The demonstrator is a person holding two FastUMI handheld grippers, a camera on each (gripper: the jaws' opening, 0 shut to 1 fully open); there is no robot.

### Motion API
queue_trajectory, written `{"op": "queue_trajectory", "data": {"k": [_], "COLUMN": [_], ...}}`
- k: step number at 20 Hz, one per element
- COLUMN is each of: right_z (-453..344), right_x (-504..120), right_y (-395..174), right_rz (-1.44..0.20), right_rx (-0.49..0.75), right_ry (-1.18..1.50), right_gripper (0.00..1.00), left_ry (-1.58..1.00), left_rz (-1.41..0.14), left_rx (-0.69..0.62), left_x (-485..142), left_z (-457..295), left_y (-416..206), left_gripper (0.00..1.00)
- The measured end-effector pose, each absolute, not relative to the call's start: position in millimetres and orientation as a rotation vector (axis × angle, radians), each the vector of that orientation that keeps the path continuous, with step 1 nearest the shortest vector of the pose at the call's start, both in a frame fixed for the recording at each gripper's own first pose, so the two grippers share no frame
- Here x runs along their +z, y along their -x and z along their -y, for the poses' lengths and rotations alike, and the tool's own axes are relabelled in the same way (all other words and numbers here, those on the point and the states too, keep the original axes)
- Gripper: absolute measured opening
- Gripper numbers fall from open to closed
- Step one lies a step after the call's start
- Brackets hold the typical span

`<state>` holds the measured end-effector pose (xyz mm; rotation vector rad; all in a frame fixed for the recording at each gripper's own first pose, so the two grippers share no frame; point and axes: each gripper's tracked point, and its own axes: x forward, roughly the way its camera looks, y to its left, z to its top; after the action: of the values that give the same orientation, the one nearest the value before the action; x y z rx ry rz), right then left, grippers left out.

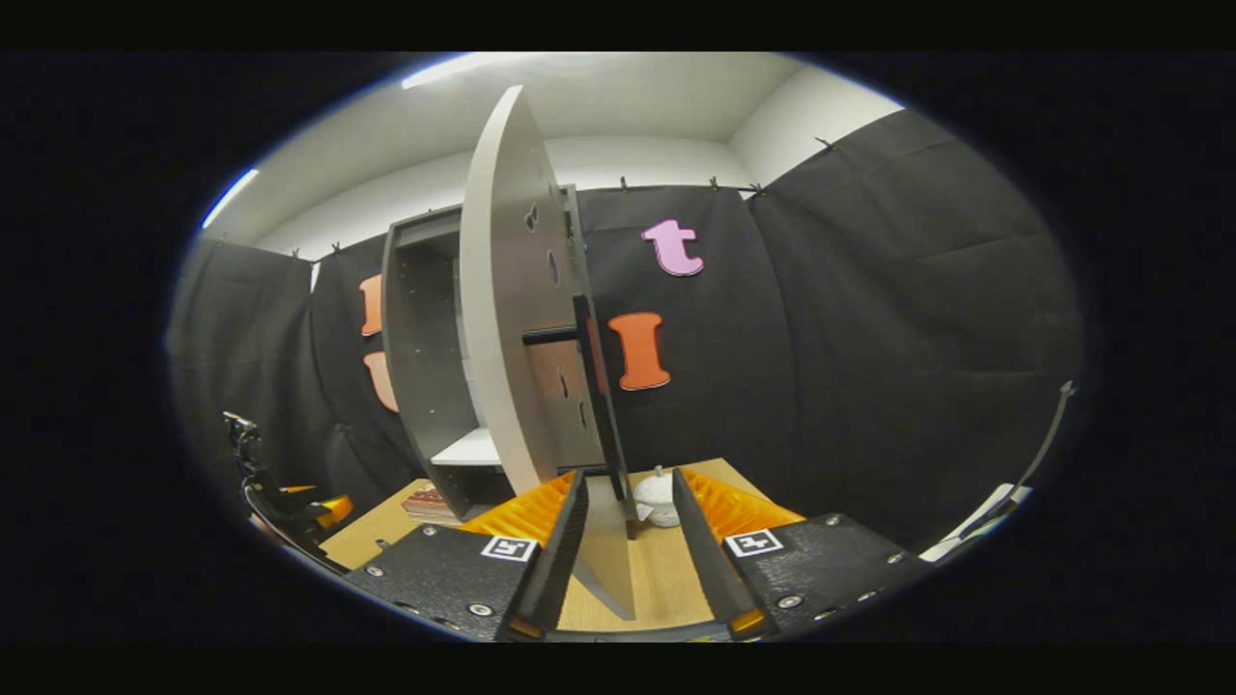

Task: Open the cabinet door with the right hand, grasp the bottle in the cabinet with the left hand and place it on the coaster, then close the cabinet door with the right hand.

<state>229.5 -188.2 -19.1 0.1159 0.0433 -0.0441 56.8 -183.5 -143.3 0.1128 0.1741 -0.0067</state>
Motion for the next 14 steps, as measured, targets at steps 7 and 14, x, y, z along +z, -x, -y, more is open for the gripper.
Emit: {"op": "queue_trajectory", "data": {"k": [7,14], "right_z": [129,59], "right_x": [-21,-23], "right_y": [-244,-274], "right_rz": [-0.055,-0.074], "right_rx": [0.071,0.196], "right_ry": [-0.139,-0.126], "right_gripper": [0.57,0.57], "left_ry": [-0.105,-0.096], "left_rz": [-0.184,-0.183], "left_rx": [0.002,0.060], "left_x": [-145,-141], "left_z": [172,140], "left_y": [-74,-85], "left_gripper": [0.95,0.95]}}
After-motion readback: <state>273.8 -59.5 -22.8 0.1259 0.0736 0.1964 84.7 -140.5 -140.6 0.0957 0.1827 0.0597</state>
